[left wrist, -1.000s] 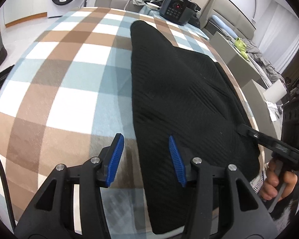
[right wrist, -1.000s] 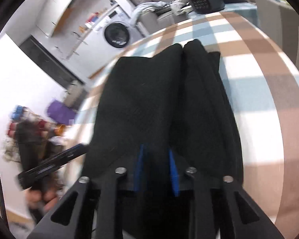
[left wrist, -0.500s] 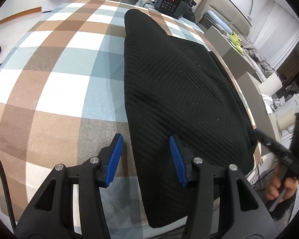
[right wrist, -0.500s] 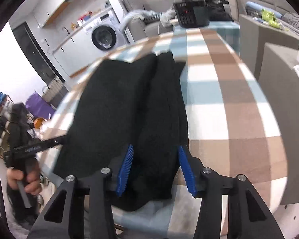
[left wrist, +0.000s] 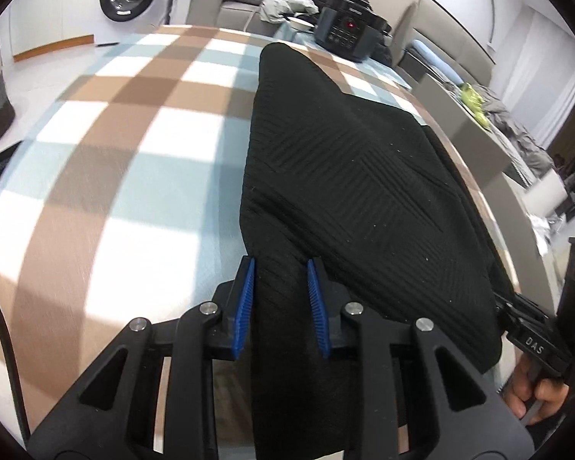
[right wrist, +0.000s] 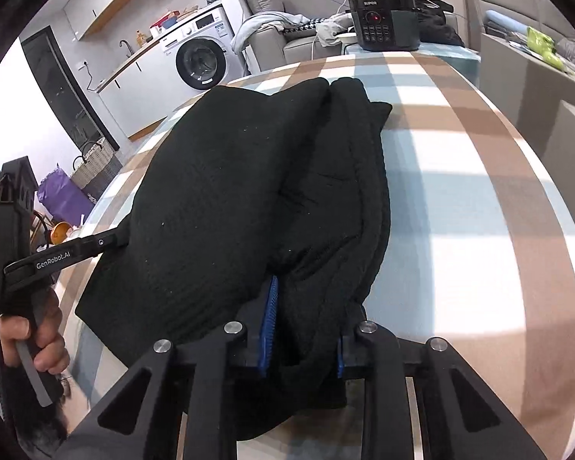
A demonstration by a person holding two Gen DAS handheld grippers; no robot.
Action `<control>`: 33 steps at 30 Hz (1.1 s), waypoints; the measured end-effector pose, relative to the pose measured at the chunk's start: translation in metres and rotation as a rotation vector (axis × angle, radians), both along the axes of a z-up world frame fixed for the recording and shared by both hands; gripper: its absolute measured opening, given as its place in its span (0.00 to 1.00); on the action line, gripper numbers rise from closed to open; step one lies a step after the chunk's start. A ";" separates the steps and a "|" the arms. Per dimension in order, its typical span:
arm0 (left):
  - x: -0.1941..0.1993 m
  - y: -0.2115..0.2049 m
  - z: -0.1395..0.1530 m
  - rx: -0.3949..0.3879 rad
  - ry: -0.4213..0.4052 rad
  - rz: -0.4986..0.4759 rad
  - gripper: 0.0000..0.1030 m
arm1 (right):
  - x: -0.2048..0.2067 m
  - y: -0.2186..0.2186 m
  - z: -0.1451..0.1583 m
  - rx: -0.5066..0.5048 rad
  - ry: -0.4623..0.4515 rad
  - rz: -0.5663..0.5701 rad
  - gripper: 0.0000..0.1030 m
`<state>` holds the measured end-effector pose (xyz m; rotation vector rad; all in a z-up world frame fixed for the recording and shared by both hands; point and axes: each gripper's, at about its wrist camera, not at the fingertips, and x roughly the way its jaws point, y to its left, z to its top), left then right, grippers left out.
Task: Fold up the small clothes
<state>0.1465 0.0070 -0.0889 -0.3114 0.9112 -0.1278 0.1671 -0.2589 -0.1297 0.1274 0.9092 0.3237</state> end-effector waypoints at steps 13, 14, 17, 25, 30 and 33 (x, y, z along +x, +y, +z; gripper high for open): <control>-0.026 0.014 0.026 0.114 -0.107 0.027 0.77 | -0.015 -0.015 0.041 0.017 -0.160 0.003 0.92; -0.034 0.014 0.031 0.123 -0.137 0.026 0.82 | -0.020 -0.015 0.044 0.014 -0.184 0.008 0.97; -0.056 0.010 0.044 0.140 -0.221 0.013 0.94 | -0.032 -0.013 0.054 0.017 -0.254 0.038 1.00; -0.091 0.003 0.065 0.153 -0.366 -0.007 0.99 | -0.049 -0.008 0.061 0.023 -0.314 0.072 1.00; -0.102 0.002 0.066 0.144 -0.405 -0.003 0.99 | -0.057 -0.003 0.058 0.006 -0.332 0.094 1.00; -0.107 0.001 0.064 0.142 -0.416 -0.003 0.99 | -0.060 0.000 0.058 -0.004 -0.347 0.103 1.00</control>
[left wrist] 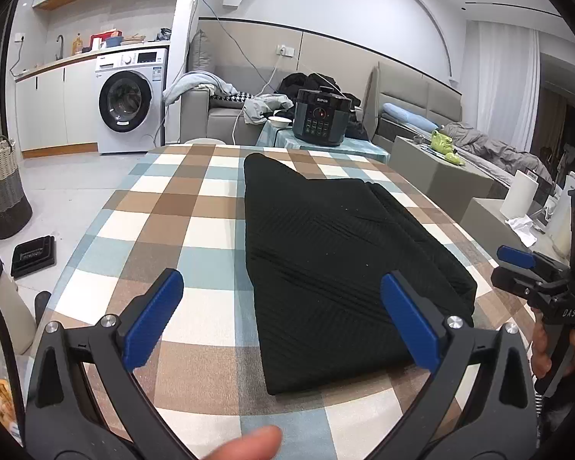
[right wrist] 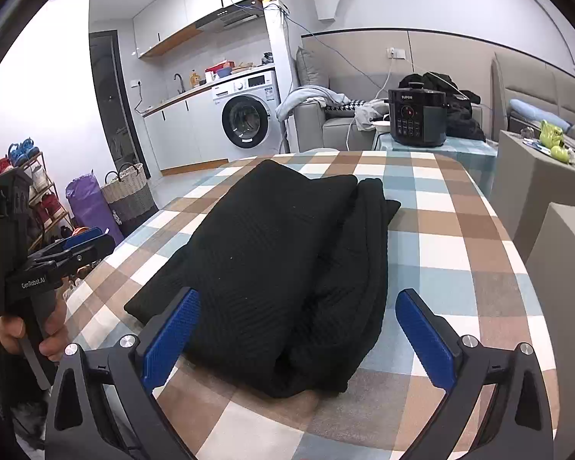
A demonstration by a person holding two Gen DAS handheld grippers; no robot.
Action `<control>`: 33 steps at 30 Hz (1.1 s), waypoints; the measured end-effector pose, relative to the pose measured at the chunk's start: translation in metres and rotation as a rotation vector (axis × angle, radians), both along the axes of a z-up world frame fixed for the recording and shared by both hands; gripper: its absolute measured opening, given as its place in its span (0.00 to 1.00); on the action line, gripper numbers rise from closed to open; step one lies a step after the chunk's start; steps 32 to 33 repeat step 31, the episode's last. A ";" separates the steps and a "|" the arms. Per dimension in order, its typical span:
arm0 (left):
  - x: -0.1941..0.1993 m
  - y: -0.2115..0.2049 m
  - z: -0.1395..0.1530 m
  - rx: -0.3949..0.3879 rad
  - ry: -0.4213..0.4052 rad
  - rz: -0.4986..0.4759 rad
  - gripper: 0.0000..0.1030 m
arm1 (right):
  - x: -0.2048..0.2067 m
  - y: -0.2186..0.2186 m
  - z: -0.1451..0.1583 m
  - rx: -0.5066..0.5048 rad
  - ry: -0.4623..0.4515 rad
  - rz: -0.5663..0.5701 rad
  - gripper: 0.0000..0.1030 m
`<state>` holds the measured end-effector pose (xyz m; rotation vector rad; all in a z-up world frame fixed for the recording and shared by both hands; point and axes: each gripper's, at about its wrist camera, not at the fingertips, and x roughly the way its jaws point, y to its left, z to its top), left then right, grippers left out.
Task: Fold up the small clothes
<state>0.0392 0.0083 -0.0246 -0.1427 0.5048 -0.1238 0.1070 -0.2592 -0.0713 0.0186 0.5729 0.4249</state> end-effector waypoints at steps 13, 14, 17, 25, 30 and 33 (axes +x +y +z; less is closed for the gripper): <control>-0.011 -0.016 0.003 0.049 -0.013 -0.022 0.99 | -0.011 0.000 0.007 0.005 -0.024 0.017 1.00; -0.011 -0.016 0.003 0.051 -0.015 -0.020 0.99 | -0.011 0.000 0.008 0.003 -0.027 0.015 1.00; -0.011 -0.016 0.003 0.050 -0.014 -0.018 0.99 | -0.012 -0.001 0.008 0.008 -0.030 0.013 1.00; -0.012 -0.014 0.002 0.041 -0.009 -0.008 0.99 | -0.013 -0.001 0.008 0.001 -0.024 0.017 1.00; -0.009 -0.010 0.001 0.036 -0.006 -0.007 0.99 | -0.013 0.001 0.007 -0.008 -0.023 0.022 1.00; -0.009 -0.010 0.001 0.036 -0.004 -0.006 0.99 | -0.013 0.002 0.007 -0.008 -0.022 0.023 1.00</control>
